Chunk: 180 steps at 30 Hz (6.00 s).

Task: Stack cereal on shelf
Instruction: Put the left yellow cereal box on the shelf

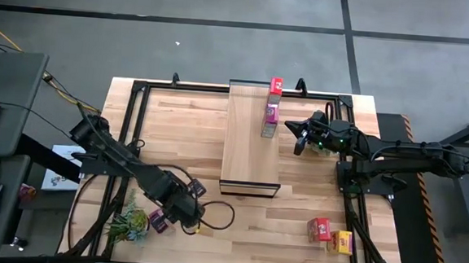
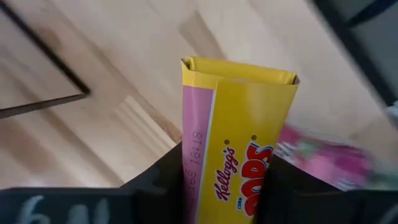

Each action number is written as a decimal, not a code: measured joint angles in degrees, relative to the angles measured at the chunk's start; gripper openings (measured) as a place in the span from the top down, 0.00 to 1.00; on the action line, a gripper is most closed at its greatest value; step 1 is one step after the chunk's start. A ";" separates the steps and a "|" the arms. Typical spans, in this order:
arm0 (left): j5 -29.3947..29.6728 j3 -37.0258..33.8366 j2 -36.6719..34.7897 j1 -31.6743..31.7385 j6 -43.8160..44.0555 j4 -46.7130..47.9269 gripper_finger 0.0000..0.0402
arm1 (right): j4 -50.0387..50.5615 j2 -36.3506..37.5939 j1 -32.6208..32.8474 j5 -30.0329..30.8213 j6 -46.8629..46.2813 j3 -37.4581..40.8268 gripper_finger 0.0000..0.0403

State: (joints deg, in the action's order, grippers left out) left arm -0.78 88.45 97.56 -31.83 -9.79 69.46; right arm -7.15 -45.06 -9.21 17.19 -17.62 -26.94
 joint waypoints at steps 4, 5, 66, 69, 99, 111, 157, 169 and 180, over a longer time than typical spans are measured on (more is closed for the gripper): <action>9.43 13.21 -2.08 -0.15 0.33 6.66 0.69 | -0.03 0.02 0.00 0.00 0.06 0.00 1.00; 14.29 16.32 -2.44 -0.15 -0.96 7.48 0.69 | 0.01 0.02 0.00 0.00 -0.12 0.00 1.00; 8.16 28.39 16.78 31.63 -29.90 -17.07 0.43 | -0.59 0.04 -0.02 -0.87 -0.09 0.00 1.00; 9.66 28.39 16.78 31.65 -30.17 -17.09 0.43 | -0.58 0.04 -0.02 -0.87 -0.09 0.00 1.00; 18.70 28.43 12.08 31.93 -31.83 -18.76 0.43 | -0.80 0.04 0.00 -0.87 -0.09 0.00 1.00; 12.14 22.19 0.47 35.01 -13.12 -13.46 0.63 | 5.07 2.12 0.00 -0.68 -0.56 0.03 1.00; 1.64 -23.72 2.97 38.72 -0.75 -87.40 1.00 | 5.54 -1.16 15.37 -0.85 -10.65 0.04 1.00; 1.64 -23.72 2.97 38.77 -0.80 -87.20 1.00 | 1.56 -5.24 15.37 -3.52 -10.55 0.04 1.00; -0.39 -23.72 2.87 38.11 -0.65 -84.50 1.00 | 1.64 -4.33 15.28 0.35 -10.39 0.00 1.00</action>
State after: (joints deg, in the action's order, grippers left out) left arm -1.17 64.73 100.44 6.27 -10.45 -15.04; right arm -5.51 -49.39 6.07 17.54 -28.01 -26.94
